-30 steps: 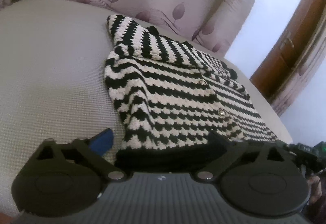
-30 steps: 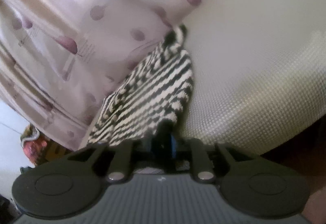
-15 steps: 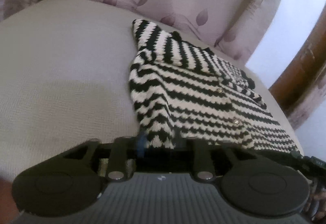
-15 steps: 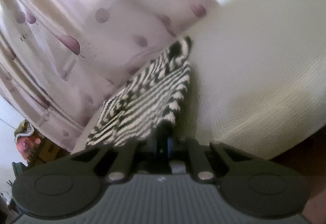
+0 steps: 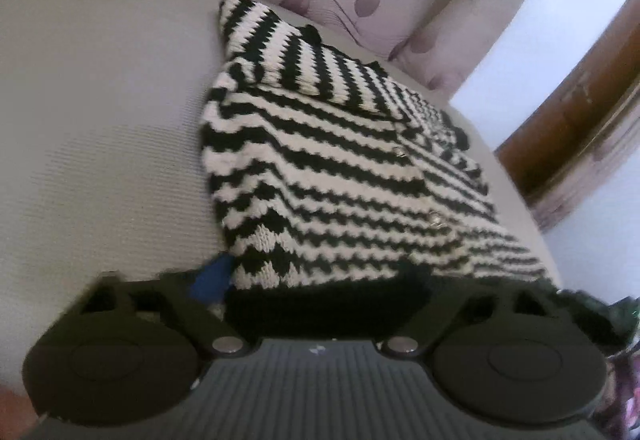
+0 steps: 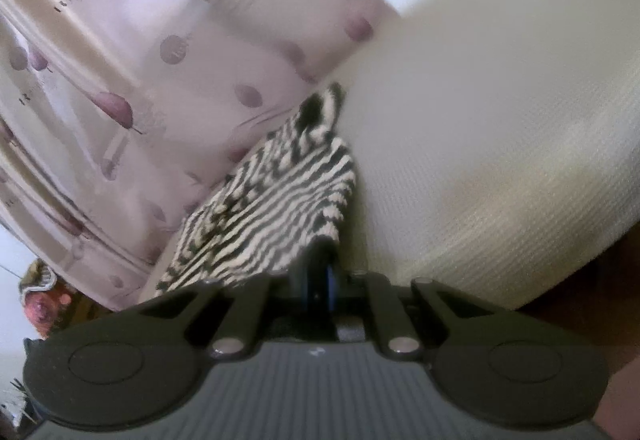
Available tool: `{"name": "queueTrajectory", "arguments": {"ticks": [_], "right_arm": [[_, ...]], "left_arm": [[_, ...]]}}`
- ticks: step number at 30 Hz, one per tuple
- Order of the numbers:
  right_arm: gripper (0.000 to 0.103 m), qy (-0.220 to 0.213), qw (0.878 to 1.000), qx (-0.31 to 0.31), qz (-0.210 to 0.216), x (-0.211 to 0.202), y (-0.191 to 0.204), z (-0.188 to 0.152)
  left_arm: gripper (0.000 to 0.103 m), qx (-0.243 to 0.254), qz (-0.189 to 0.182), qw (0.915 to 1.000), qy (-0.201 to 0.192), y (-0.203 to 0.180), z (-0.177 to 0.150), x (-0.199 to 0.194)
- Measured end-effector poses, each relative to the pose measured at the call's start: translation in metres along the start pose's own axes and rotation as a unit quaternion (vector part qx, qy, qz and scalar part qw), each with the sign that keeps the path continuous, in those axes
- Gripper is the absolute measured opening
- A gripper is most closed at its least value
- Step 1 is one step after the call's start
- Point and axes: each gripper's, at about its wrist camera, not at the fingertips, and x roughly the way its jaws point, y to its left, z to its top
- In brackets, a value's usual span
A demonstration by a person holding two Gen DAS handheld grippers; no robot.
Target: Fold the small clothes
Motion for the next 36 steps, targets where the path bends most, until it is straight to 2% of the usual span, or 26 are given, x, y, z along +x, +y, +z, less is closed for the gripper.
{"name": "queueTrajectory", "arguments": {"ticks": [1,2,4,5,8,10,11,12,14,16,19,20,21,22,23,24,25,29,32,36], "right_arm": [[0.008,0.002,1.0,-0.001,0.0,0.001,0.001,0.001],[0.008,0.001,1.0,-0.002,0.0,0.002,0.001,0.001],[0.008,0.002,1.0,0.001,0.001,0.0,0.0,0.0],[0.008,0.005,1.0,0.003,0.0,0.0,-0.002,-0.002],[0.009,0.02,1.0,0.004,0.01,0.003,-0.005,-0.008],[0.012,0.024,0.999,0.024,0.033,0.002,-0.009,-0.006],[0.012,0.02,0.999,0.026,0.034,0.001,-0.009,-0.004],[0.015,0.016,0.999,0.025,0.031,0.0,-0.008,-0.001],[0.032,0.019,0.999,0.028,0.04,0.0,-0.008,0.003],[0.071,0.018,0.999,0.03,0.039,0.003,-0.008,0.005],[0.074,0.022,0.998,0.03,0.044,0.012,-0.004,0.004],[0.074,0.023,0.998,0.027,0.045,0.016,-0.002,0.004],[0.074,0.024,0.998,0.023,0.045,0.019,0.0,0.003],[0.072,0.021,0.999,0.021,0.044,0.023,0.002,0.003],[0.066,0.02,0.999,0.02,0.043,0.025,0.002,0.003],[0.031,0.028,0.999,0.016,0.036,0.029,0.003,0.002],[0.009,0.048,0.998,0.014,0.023,0.034,0.003,0.001],[0.009,0.047,0.998,0.002,0.029,0.031,0.005,-0.007],[0.009,0.028,0.997,0.03,0.058,0.023,0.0,-0.003],[0.009,0.021,0.996,0.039,0.071,0.022,0.004,0.006]], "left_arm": [[0.025,-0.006,0.013,0.9999,0.001,0.001,0.001,0.005],[0.016,-0.018,0.027,0.9995,-0.001,0.004,0.001,0.008],[0.016,-0.061,0.013,0.9979,-0.017,0.016,-0.004,0.003],[0.016,-0.066,0.012,0.9975,-0.019,0.019,-0.006,0.0],[0.02,-0.022,0.031,0.9991,-0.02,0.01,-0.011,-0.007],[0.035,0.017,0.045,0.9986,-0.019,0.001,-0.01,-0.009],[0.055,0.03,0.046,0.9984,-0.015,-0.002,-0.009,-0.009],[0.079,0.034,0.043,0.9984,-0.012,-0.004,-0.007,-0.01],[0.101,0.031,0.028,0.9991,-0.007,-0.006,-0.005,-0.008],[0.102,0.035,0.029,0.9989,-0.006,-0.007,-0.005,-0.004],[0.098,0.05,0.029,0.9983,-0.009,-0.013,-0.007,0.003],[0.087,0.053,0.03,0.9981,-0.012,-0.015,-0.008,0.003],[0.068,0.056,0.032,0.9978,-0.014,-0.016,-0.008,0.004],[0.054,0.059,0.036,0.9975,-0.014,-0.017,-0.008,0.006],[0.021,0.059,0.043,0.9973,-0.009,-0.016,-0.008,0.007],[0.014,0.053,0.047,0.9975,-0.006,-0.013,-0.007,0.007],[0.014,0.038,0.037,0.9985,-0.01,-0.008,-0.007,0.005],[0.014,0.023,0.041,0.9982,-0.039,-0.004,-0.012,-0.004],[0.014,0.038,0.049,0.9966,-0.054,-0.012,-0.011,-0.008],[0.014,0.06,0.065,0.9936,-0.071,-0.029,-0.002,-0.008]]}}
